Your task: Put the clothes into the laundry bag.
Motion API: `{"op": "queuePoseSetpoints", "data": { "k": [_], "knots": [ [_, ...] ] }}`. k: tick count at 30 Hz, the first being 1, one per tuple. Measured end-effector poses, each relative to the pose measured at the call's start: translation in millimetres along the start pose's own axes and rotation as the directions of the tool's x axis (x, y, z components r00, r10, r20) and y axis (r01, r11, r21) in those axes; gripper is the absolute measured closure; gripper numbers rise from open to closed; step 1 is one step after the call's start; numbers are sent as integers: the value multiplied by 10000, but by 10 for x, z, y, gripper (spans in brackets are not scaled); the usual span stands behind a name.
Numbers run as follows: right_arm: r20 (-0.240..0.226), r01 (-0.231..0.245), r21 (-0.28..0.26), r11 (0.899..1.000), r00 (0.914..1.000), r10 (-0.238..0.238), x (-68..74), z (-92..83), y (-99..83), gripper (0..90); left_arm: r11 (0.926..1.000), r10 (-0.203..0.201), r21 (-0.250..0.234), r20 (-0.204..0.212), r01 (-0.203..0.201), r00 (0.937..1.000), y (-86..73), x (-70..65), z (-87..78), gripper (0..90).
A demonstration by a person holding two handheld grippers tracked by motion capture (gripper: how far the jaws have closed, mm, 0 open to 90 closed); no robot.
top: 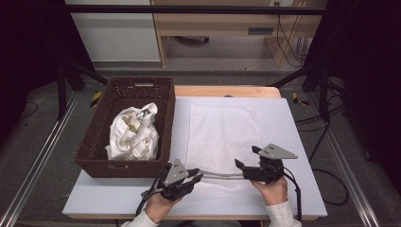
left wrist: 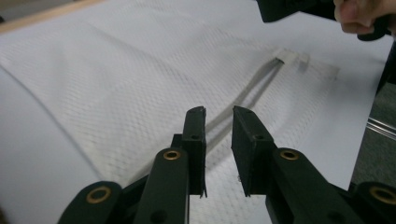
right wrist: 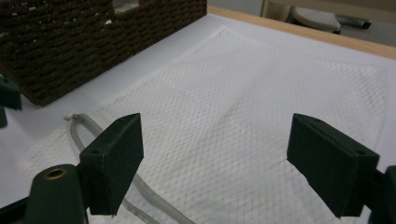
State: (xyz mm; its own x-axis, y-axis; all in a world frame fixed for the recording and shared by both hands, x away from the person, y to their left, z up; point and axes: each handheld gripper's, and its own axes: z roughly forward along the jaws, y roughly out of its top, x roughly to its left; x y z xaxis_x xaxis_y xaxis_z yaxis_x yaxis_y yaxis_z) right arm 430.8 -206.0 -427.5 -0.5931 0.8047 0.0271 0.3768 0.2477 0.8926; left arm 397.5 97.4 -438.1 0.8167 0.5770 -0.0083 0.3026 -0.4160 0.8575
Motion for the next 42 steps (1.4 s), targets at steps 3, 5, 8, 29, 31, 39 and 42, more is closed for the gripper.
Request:
{"op": "queuePoseSetpoints", "data": {
  "k": [3,5,8,29,31,39,42],
  "knots": [
    [-74,-93,272,9996,9999,95,25,59,-38,210,9990,-59,445,125,53,9999,-87,-12,137,798],
    [-68,-1,393,9992,10000,4,32,83,-50,216,9981,-50,620,161,40,9999,-125,-17,190,831],
    [-184,106,839,9964,9998,-91,62,186,-113,247,9943,-17,1063,258,-11,9997,-219,-29,310,860],
    [-1039,1475,3264,9336,9874,-1197,223,482,-315,609,9878,219,1532,334,-268,9992,-314,-81,434,866],
    [-1101,1540,3324,9305,9862,-1239,222,470,-317,649,9880,210,1520,352,-261,9992,-315,-78,434,861],
    [-927,1355,3080,9417,9894,-1120,195,511,-321,768,9879,48,1544,410,-110,9991,-312,-69,436,852],
    [-812,1316,3069,9426,9904,-1118,178,518,-316,828,9879,96,1540,422,-160,9991,-309,-75,438,841]
  ]
}}
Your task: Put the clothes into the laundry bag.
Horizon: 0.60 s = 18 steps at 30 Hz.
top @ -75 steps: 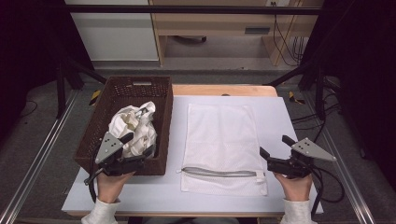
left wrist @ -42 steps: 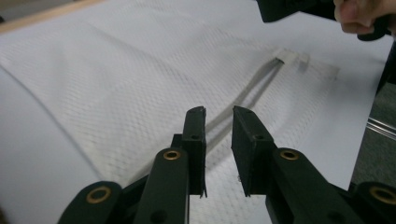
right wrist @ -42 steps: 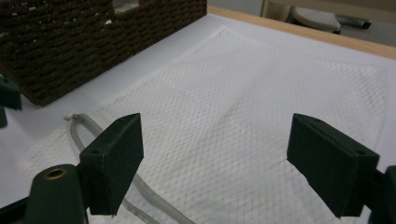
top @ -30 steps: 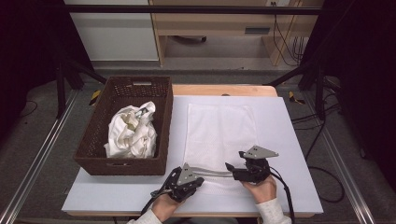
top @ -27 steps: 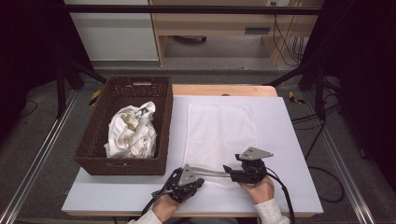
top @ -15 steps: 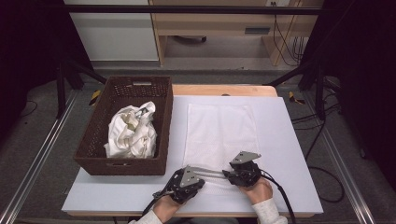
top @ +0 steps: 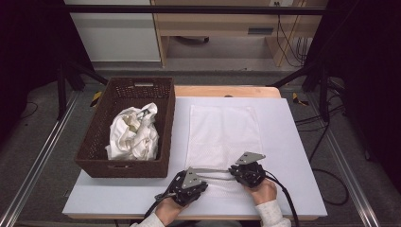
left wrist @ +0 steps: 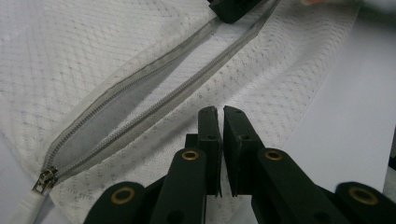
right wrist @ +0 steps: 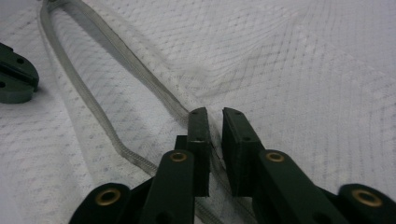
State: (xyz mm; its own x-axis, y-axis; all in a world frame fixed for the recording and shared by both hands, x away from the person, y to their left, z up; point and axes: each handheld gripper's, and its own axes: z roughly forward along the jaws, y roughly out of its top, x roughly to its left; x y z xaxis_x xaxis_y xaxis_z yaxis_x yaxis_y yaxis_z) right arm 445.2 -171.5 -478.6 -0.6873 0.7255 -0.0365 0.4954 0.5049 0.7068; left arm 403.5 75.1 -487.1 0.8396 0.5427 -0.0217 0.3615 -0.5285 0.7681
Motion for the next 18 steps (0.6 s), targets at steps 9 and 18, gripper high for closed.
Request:
{"op": "queuePoseSetpoints", "data": {
  "k": [9,18],
  "knots": [
    [-64,-313,-143,9994,9995,312,-50,-35,15,875,9995,285,142,-230,-282,9993,98,20,-10,726],
    [-476,-653,-957,9933,9970,610,-119,-200,50,881,9944,1004,-173,-1469,-1040,9840,515,158,139,419]
  ]
}}
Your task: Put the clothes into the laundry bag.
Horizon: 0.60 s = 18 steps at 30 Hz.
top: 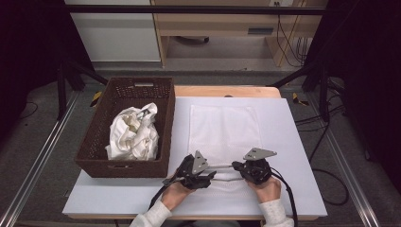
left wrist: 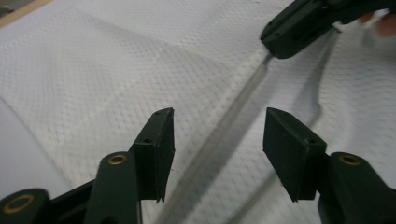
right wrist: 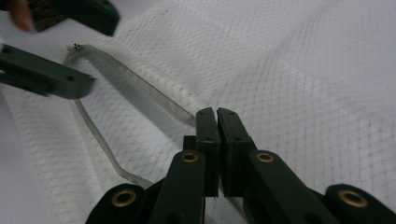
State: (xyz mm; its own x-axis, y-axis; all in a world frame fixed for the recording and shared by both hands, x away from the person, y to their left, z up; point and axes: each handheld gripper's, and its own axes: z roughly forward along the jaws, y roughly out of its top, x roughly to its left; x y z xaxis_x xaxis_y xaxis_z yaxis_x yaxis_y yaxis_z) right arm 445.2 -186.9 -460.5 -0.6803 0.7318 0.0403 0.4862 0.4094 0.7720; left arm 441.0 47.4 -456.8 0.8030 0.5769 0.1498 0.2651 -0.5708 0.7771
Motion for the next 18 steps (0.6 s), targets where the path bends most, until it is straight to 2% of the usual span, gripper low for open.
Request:
{"op": "queuePoseSetpoints", "data": {
  "k": [1,3,6,7,11,12,16,18],
  "knots": [
    [-11,-3,1,10000,10000,3,-3,-8,2,881,9997,118,207,-88,-116,9999,12,9,73,410],
    [-24,3,-91,10000,10000,-3,-7,-15,5,882,9984,95,557,-52,-92,9999,12,29,204,402],
    [-4,-5,-158,9999,10000,5,1,-19,9,882,9975,12,711,46,-15,10000,-10,51,308,435],
    [-6,-16,-173,9998,10000,16,1,-20,10,882,9972,0,745,94,-7,10000,-17,55,325,480],
    [43,-8,-202,9998,10000,9,2,-25,11,875,9977,54,679,1,-54,10000,-14,75,311,752],
    [94,3,-237,9997,10000,-1,5,-28,10,854,9990,-170,416,108,165,9998,-3,97,278,793],
    [870,180,-465,9988,9961,-139,45,-64,14,601,9989,-420,231,192,416,9989,15,136,225,844],
    [1048,336,-576,9978,9941,-274,80,-64,12,488,9985,-533,133,269,529,9982,27,154,196,844]
  ]
}}
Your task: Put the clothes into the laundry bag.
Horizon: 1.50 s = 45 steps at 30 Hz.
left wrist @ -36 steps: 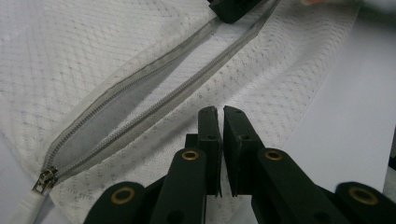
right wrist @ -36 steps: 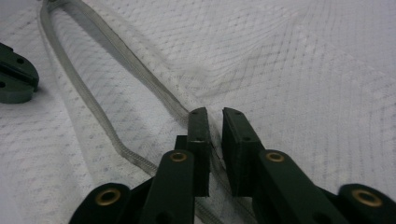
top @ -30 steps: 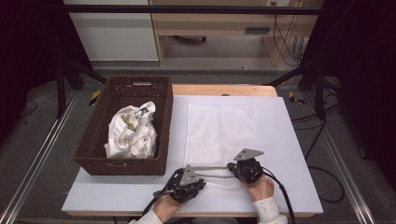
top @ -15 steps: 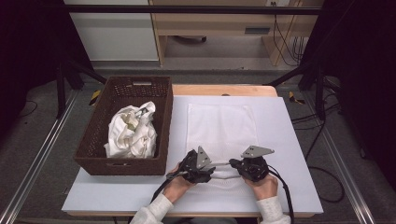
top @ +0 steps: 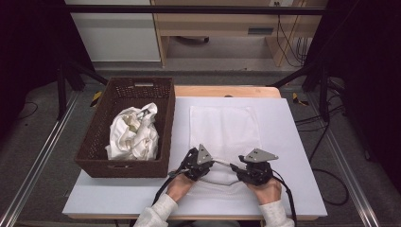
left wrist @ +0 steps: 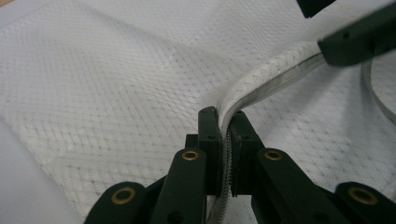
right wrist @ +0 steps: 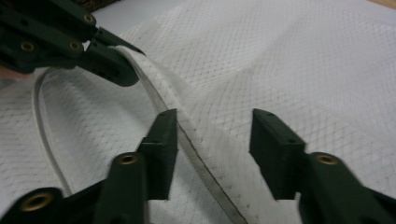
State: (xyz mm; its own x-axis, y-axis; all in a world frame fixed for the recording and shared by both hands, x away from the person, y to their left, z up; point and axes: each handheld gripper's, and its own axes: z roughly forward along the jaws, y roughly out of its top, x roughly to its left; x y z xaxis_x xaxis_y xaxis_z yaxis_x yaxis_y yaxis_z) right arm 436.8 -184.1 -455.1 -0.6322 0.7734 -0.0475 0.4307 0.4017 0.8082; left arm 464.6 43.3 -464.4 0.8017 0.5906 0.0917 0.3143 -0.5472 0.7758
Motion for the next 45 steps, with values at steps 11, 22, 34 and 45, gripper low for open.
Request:
{"op": "queuePoseSetpoints", "data": {
  "k": [11,22,34,45],
  "knots": [
    [457,623,1087,9921,9967,-676,129,210,-26,757,9996,-184,-210,317,191,9993,-7,-13,-92,761],
    [-40,-233,346,9991,9997,234,9,68,37,884,9954,-308,-894,579,359,9978,-184,-217,-610,690],
    [-276,-534,-520,9972,9983,520,14,-24,267,885,9993,-163,345,838,134,9963,-542,-375,-400,888],
    [-143,-742,-1631,9838,9972,729,-21,-208,400,884,9991,-352,283,788,331,9963,-538,-367,-401,852]
  ]
}}
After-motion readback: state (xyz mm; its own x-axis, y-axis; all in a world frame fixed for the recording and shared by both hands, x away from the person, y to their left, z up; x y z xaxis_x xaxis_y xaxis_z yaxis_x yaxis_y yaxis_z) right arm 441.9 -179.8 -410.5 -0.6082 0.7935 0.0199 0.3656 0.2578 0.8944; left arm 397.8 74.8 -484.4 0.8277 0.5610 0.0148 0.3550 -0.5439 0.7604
